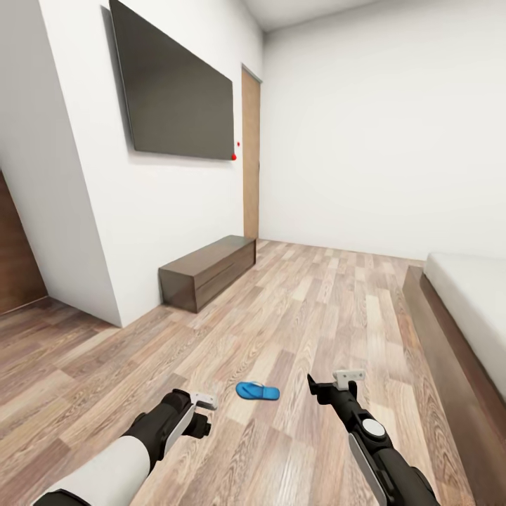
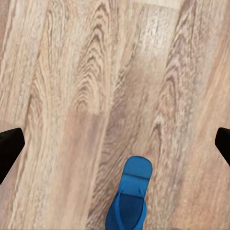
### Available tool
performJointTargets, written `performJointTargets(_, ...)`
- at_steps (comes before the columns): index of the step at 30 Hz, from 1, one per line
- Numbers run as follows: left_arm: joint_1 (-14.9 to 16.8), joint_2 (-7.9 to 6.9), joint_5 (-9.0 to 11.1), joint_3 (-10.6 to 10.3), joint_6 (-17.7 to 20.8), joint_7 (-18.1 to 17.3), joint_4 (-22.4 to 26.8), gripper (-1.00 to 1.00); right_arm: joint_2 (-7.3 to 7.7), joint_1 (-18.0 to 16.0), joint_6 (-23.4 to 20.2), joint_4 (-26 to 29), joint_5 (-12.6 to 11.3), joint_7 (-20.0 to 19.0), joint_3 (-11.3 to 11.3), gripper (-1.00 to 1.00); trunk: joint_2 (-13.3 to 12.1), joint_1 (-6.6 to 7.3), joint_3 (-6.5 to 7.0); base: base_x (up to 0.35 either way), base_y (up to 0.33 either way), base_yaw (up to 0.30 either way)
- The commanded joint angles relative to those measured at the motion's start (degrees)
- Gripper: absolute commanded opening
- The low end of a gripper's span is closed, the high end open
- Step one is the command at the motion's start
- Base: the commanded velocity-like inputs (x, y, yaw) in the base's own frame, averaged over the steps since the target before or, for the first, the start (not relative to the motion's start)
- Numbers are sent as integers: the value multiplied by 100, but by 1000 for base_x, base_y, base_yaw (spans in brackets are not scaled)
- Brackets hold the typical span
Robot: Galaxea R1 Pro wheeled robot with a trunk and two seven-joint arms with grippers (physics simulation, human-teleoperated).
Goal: In the bedroom, move the book from the bed onto either nightstand, and place the two sandals side by side next to the bed.
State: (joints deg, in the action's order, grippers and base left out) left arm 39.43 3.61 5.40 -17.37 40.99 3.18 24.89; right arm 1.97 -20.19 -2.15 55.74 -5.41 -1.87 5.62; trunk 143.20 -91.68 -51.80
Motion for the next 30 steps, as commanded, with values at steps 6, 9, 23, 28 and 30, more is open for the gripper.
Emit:
performJointTargets(6, 4, -22, 57, -46, 23, 33, 7, 100, 5, -2, -23, 8, -57, -12, 9, 100, 12, -15, -133, 0, 0, -149)
performJointTargets(9, 4, -26, 57, -47, 23, 32, 7, 100, 5, -2, -23, 7, -57, -11, 9, 100, 16, -22, -196, 0, 0, -126)
performJointTargets(23, 4, -35, 51, -47, 25, 28, 8, 100, 5, -2, -23, 7, -57, -7, 9, 100, 35, -59, -504, 0, 0, -16)
performJointTargets(28, 4, -40, 54, -47, 23, 29, 8, 100, 5, -2, -23, 7, -57, -8, 9, 100, 42, -71, -615, 0, 0, 0)
performJointTargets(30, 4, -42, 52, -47, 24, 31, 7, 100, 5, -2, -23, 7, -57, -7, 9, 100, 44, -77, -659, 0, 0, 0)
